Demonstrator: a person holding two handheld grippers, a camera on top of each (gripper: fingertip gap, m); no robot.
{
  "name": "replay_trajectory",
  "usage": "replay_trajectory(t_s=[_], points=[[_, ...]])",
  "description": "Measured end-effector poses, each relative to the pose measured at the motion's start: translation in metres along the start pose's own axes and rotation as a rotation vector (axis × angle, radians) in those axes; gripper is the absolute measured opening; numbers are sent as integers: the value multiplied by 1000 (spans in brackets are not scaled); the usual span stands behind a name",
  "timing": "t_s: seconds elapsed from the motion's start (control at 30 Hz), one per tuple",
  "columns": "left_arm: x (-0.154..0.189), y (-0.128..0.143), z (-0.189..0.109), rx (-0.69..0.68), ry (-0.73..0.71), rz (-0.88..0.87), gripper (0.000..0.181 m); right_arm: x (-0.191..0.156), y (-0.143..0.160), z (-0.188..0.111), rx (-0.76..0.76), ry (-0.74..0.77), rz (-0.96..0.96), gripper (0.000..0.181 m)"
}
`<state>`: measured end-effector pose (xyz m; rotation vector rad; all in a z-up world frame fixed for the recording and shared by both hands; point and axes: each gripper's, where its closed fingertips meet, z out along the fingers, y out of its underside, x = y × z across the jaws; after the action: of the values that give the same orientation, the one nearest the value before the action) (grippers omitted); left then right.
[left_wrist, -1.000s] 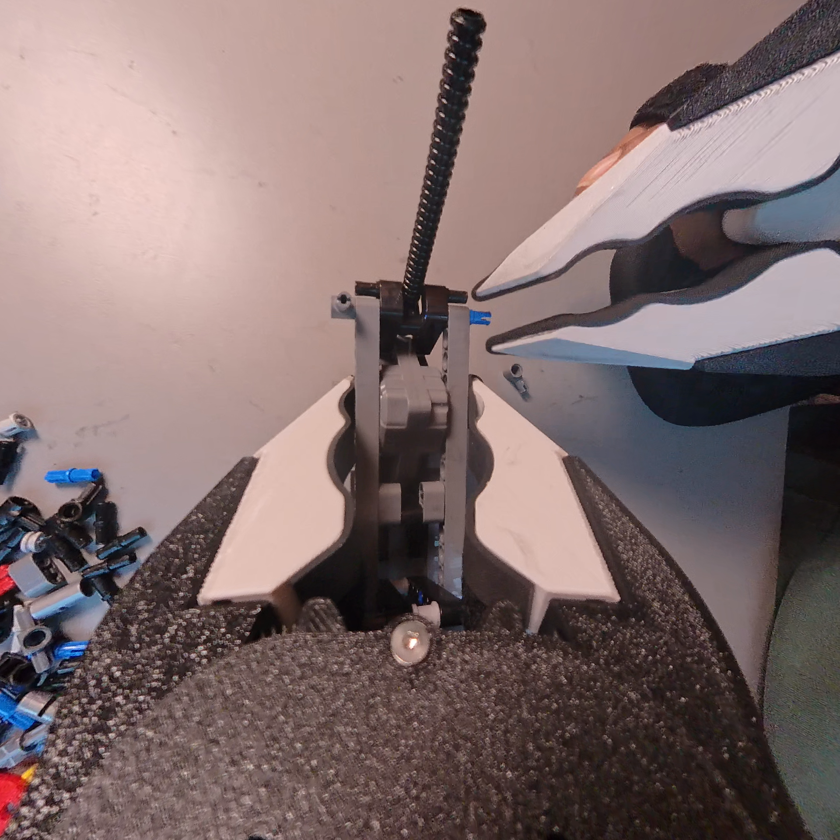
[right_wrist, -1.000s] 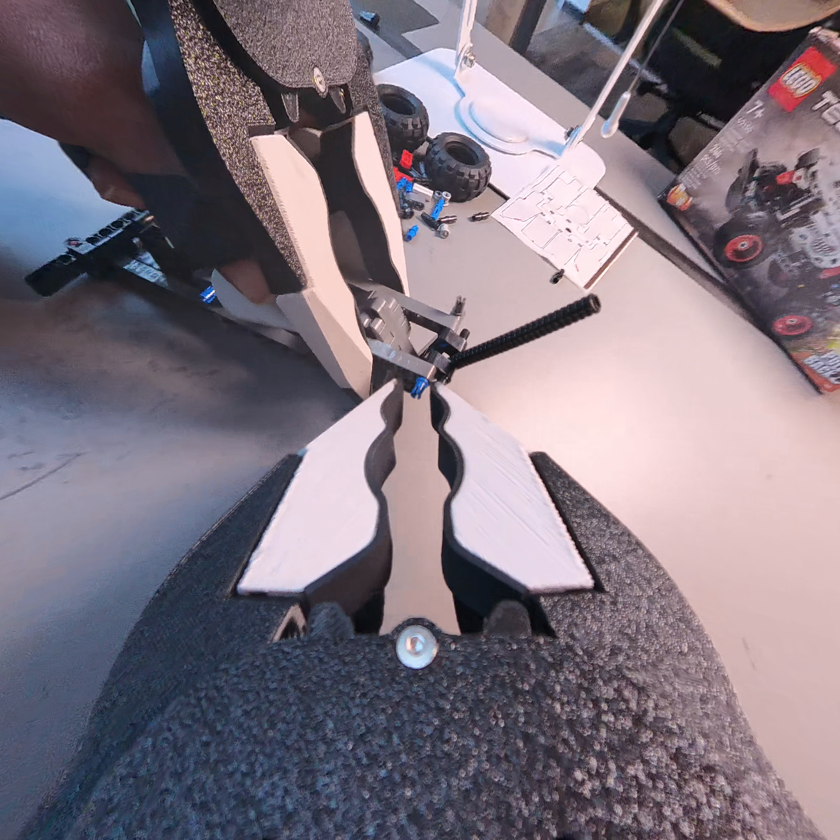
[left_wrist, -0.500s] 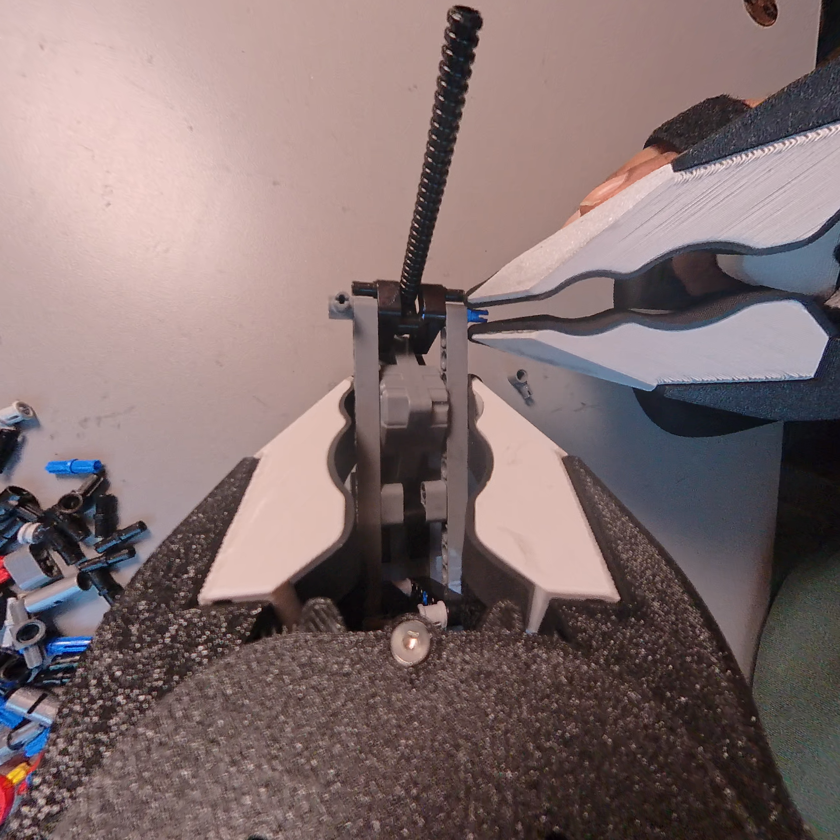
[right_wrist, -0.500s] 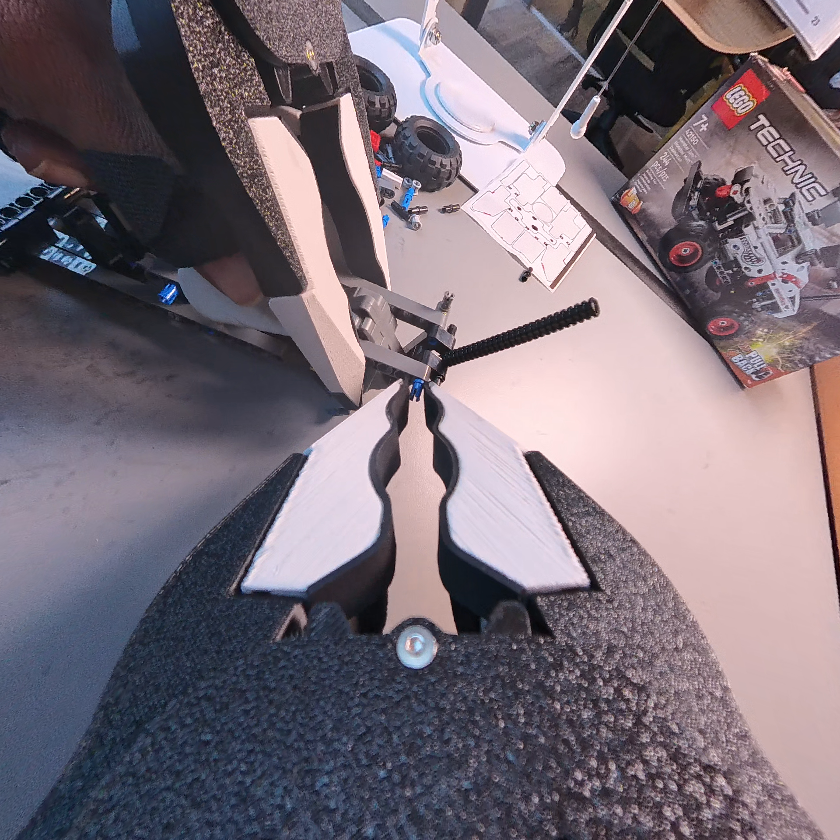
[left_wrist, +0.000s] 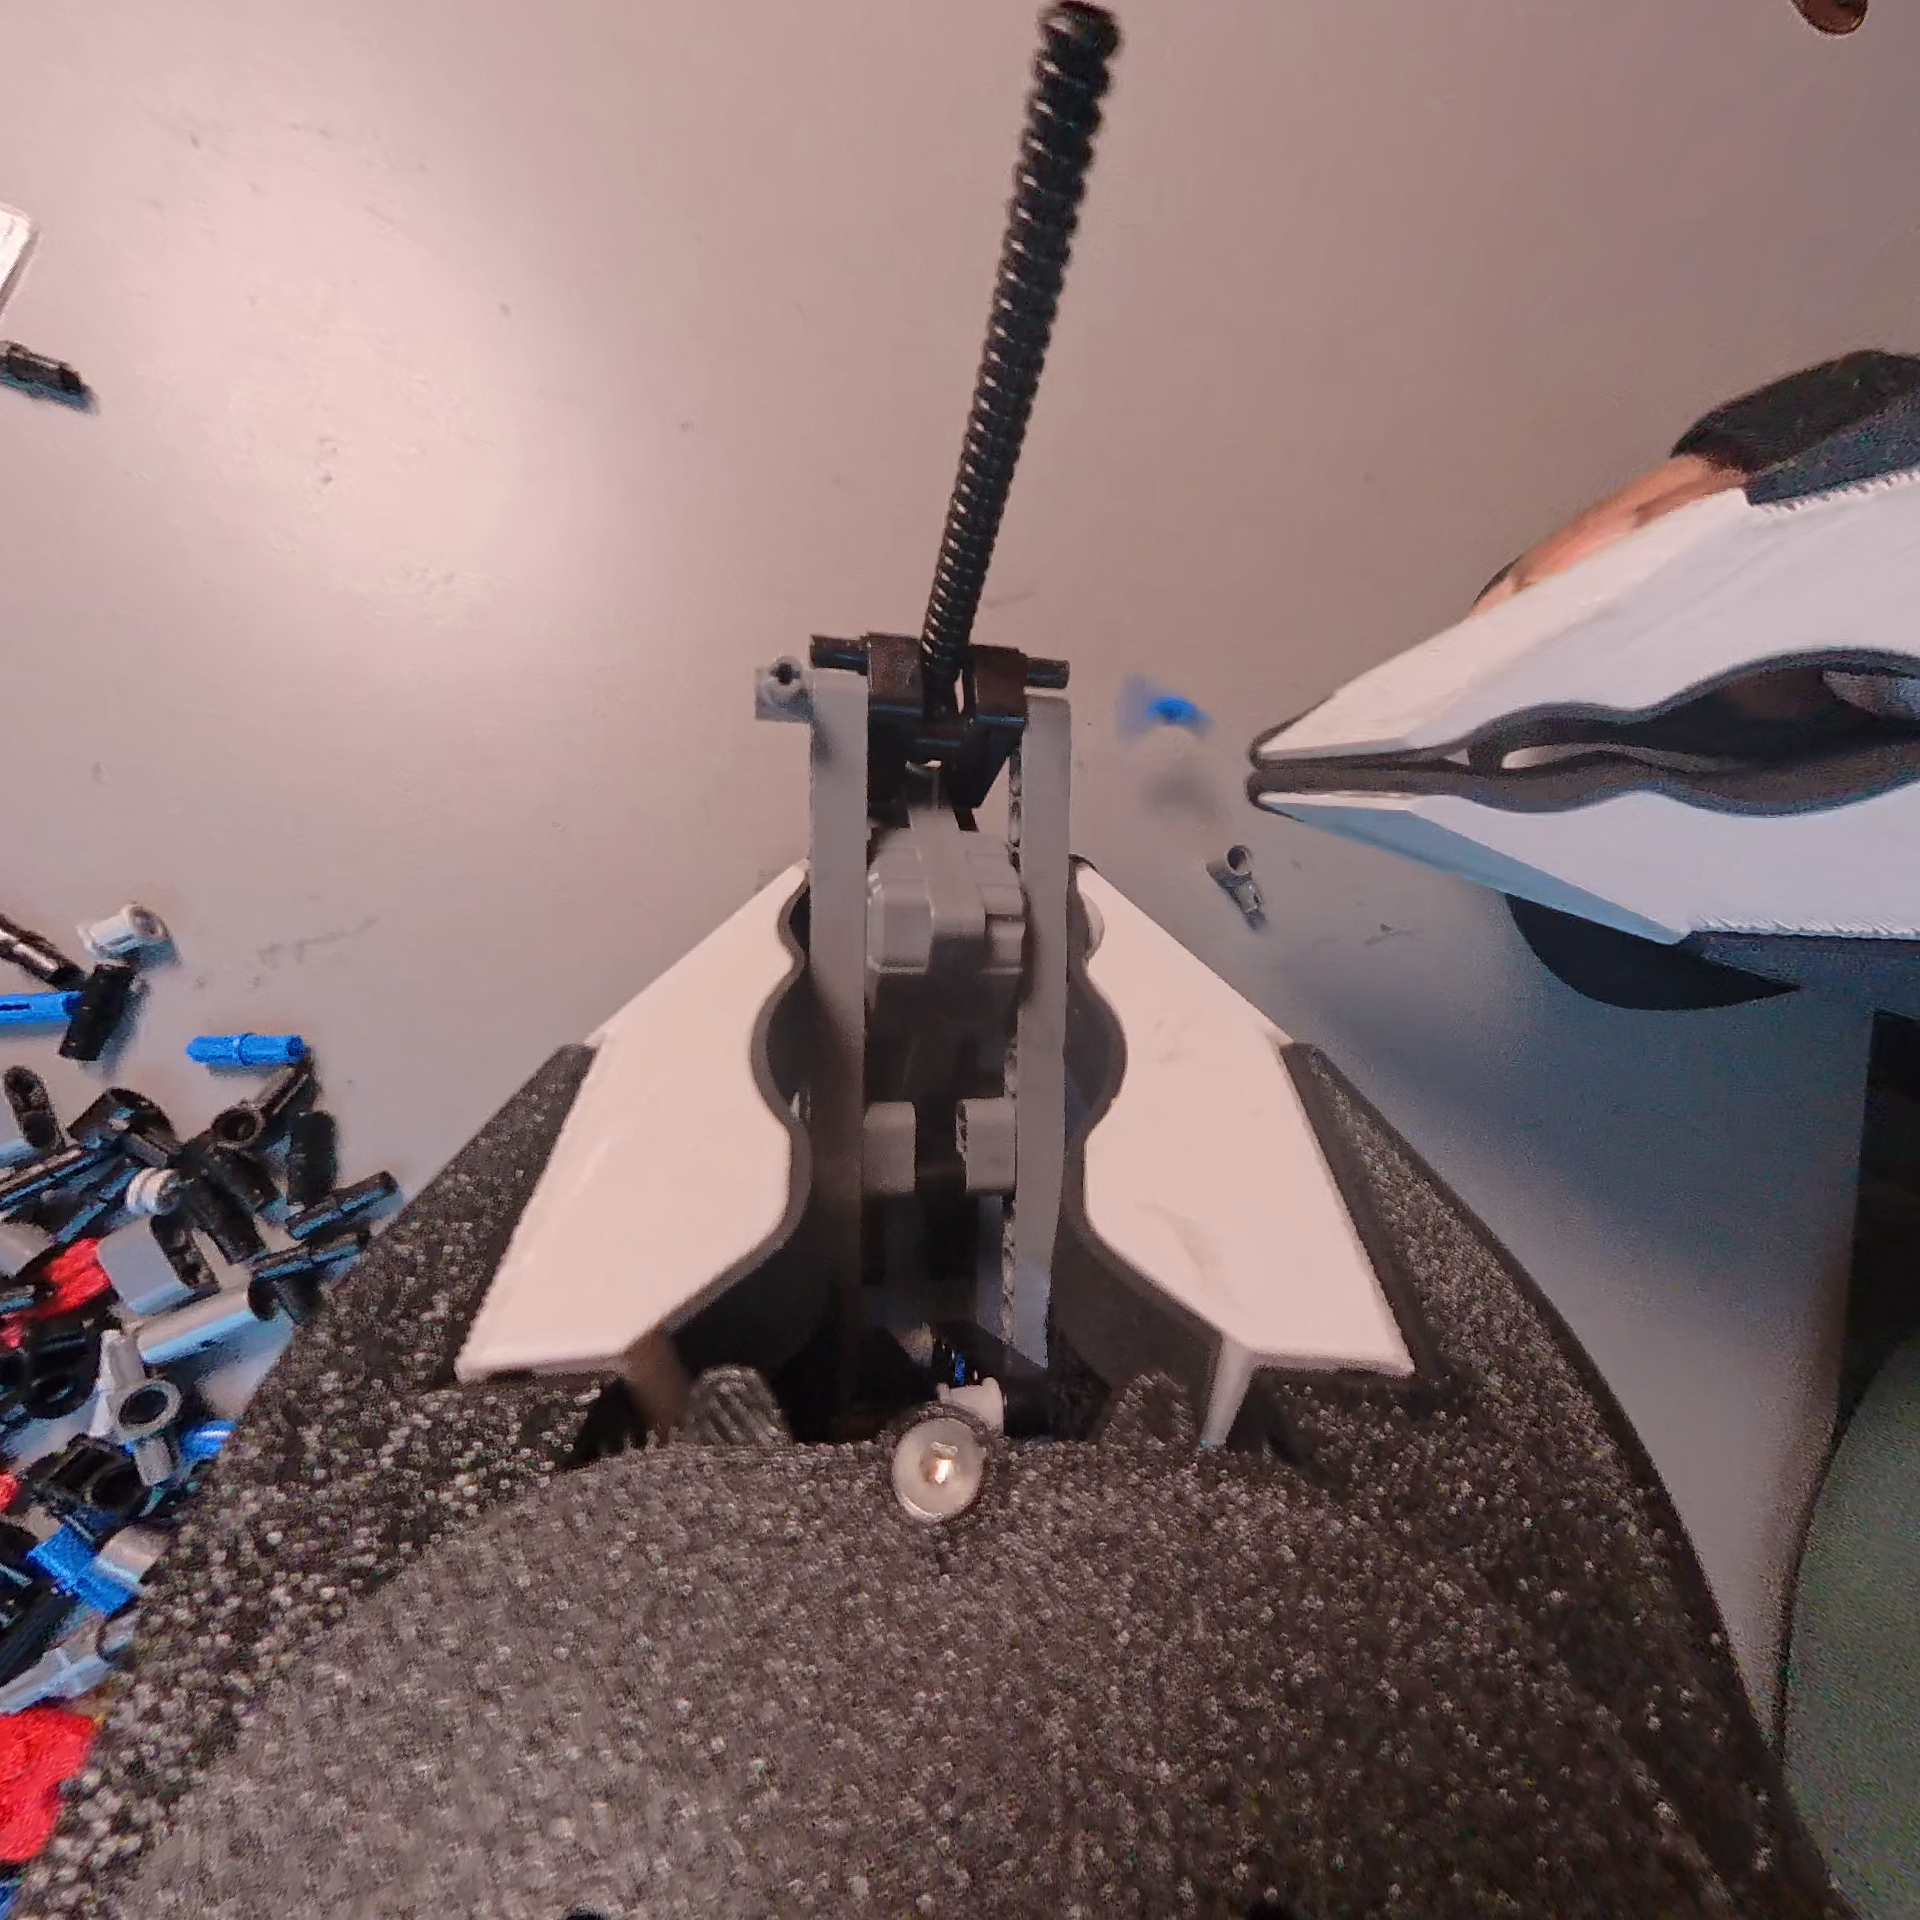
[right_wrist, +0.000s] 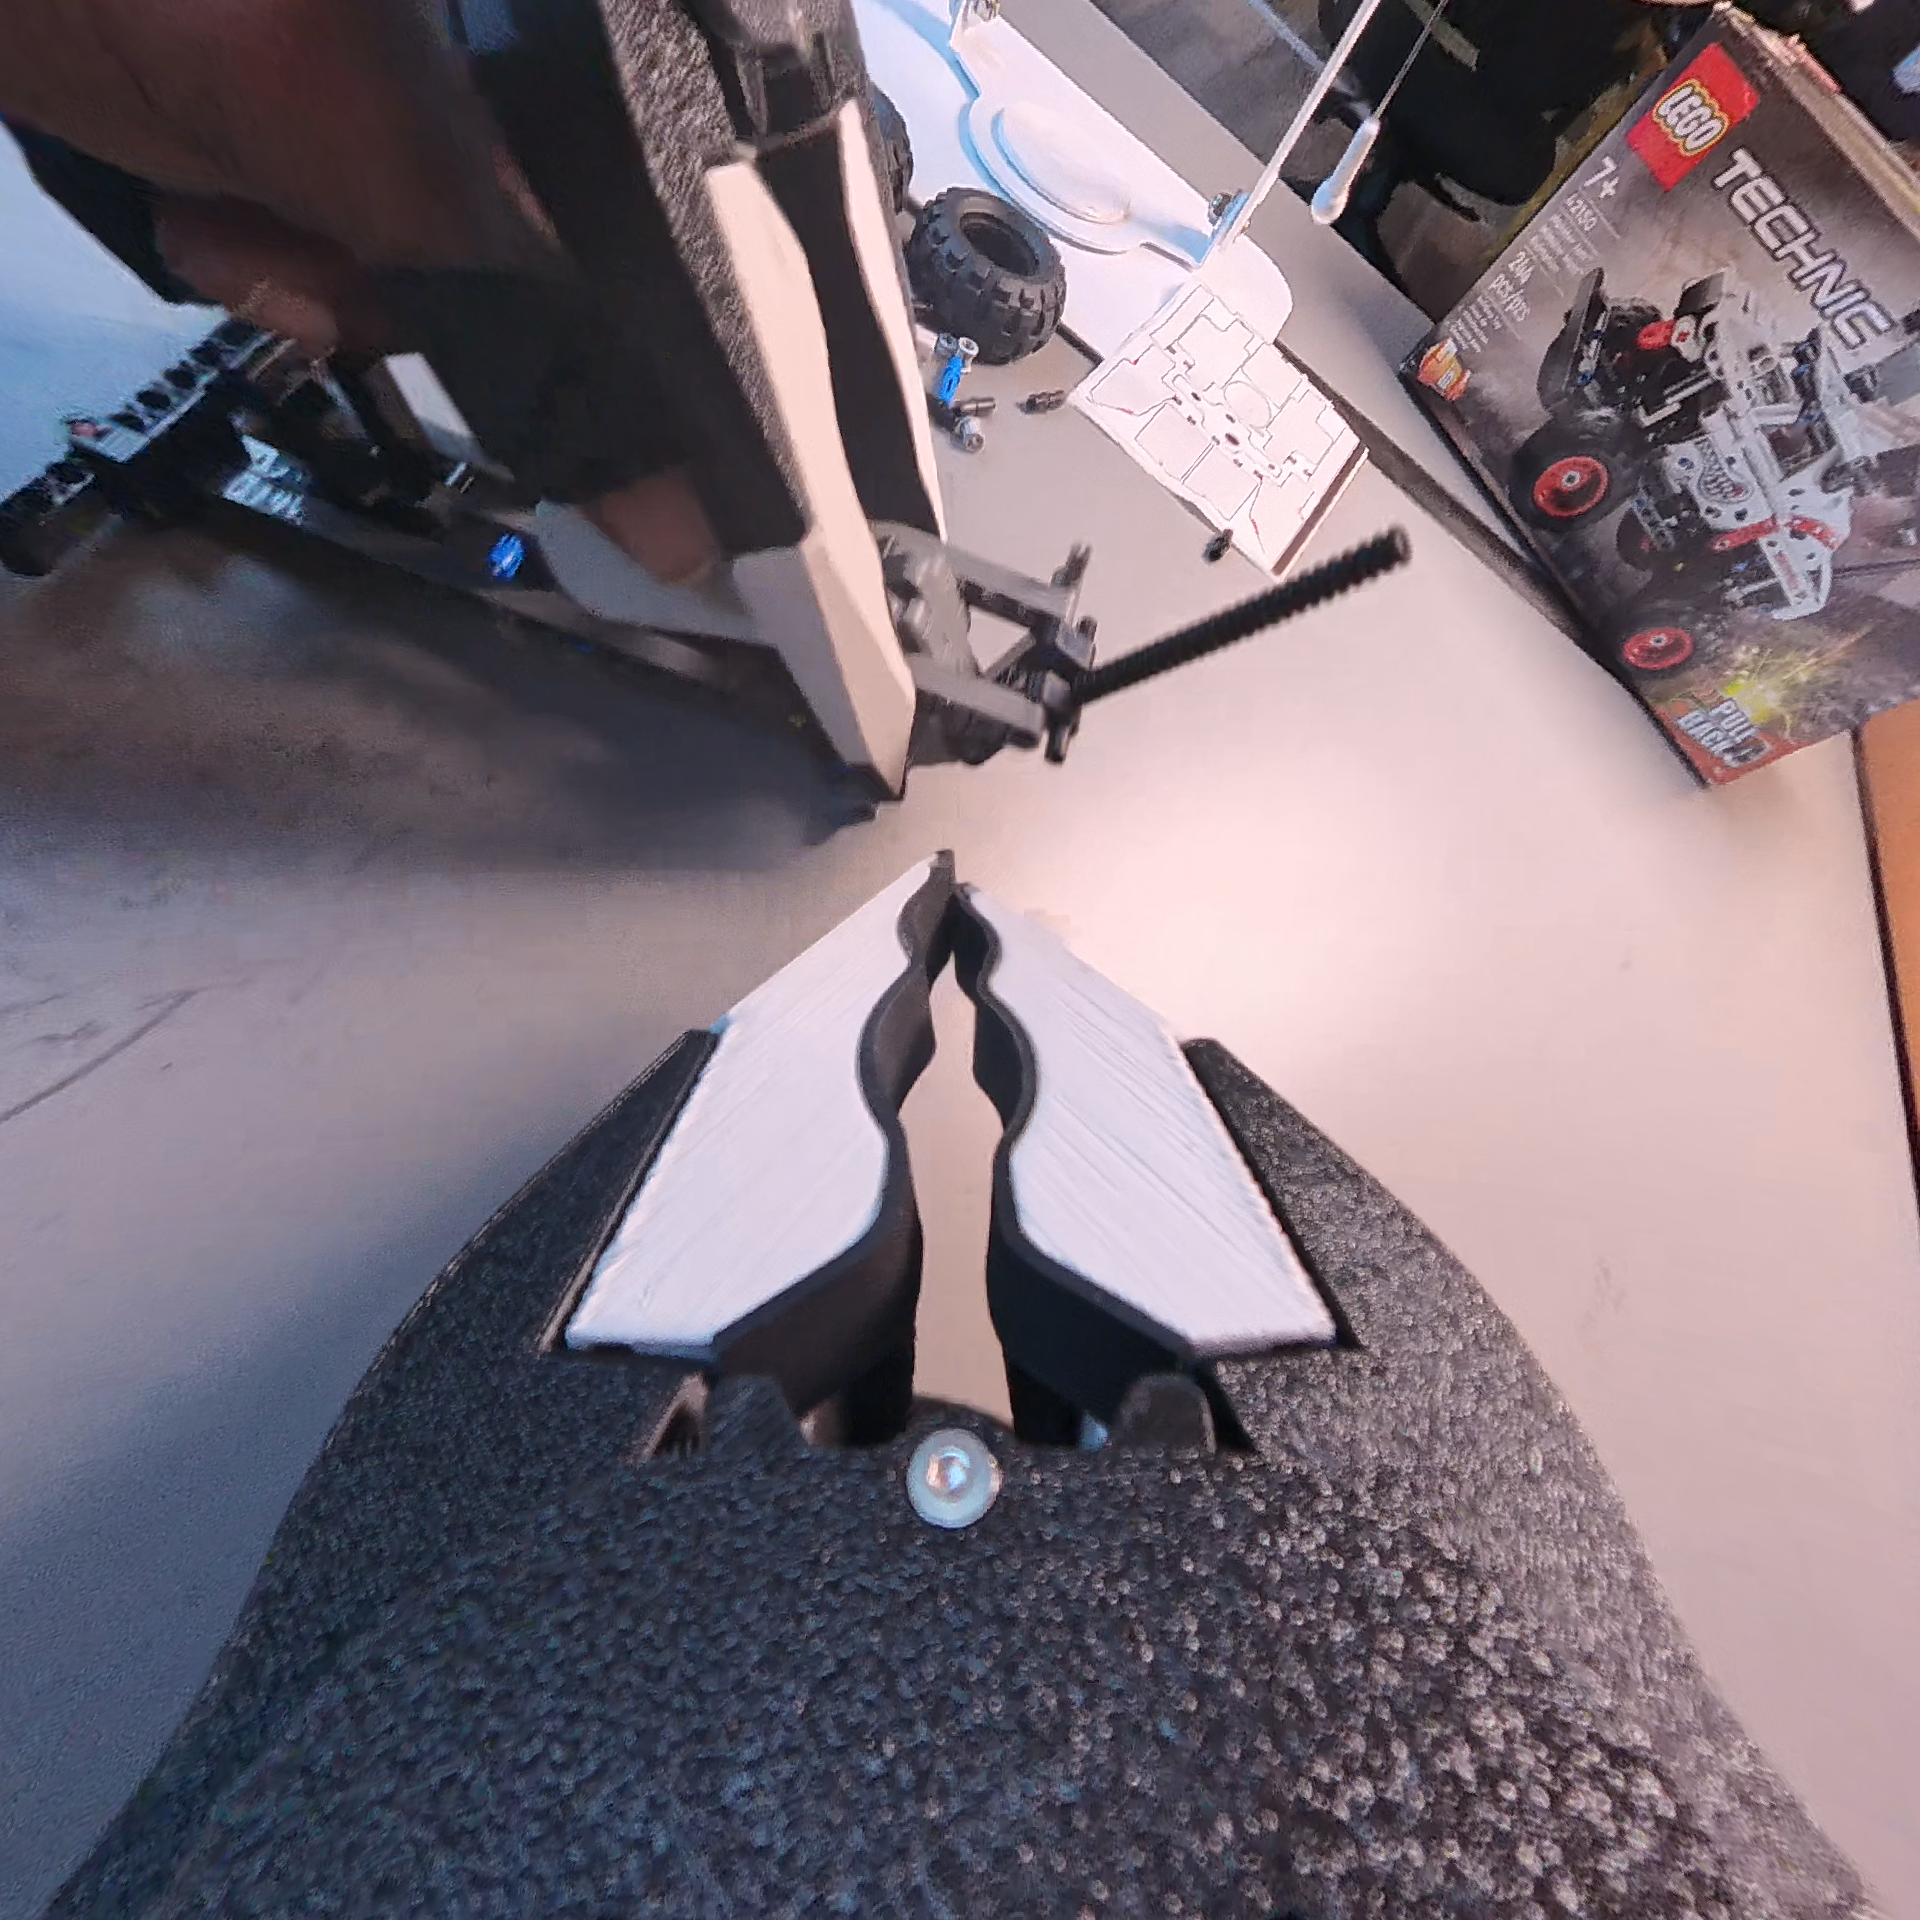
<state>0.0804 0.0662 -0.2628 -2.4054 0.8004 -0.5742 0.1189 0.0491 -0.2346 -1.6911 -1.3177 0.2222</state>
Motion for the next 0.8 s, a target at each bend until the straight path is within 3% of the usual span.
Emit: replay_trajectory(t_s=[0.13, 0.27, 0.37, 0.47, 0.57, 0.7, 0.8], points=[[1, 1, -2, -2, 18, -7, 45, 4, 8, -22, 22, 7, 64, 0], [6, 4, -3, -17, 34, -5, 45, 39, 1, -40, 111, -1, 127, 0], [8, 6, -4, -16, 39, -5, 45, 93, 18, -61, 148, 59, 162, 0], [8, 8, -5, -17, 40, -6, 46, 154, 54, -90, 211, 112, 339, 11], [8, 8, -5, -17, 41, -9, 46, 189, 77, -122, 259, 168, 465, 14], [9, 7, -5, -13, 45, -13, 46, 195, 105, -150, 162, 185, 408, 19], [9, 8, -5, -8, 49, -13, 46, 158, 142, -156, -27, -30, 342, 23]])
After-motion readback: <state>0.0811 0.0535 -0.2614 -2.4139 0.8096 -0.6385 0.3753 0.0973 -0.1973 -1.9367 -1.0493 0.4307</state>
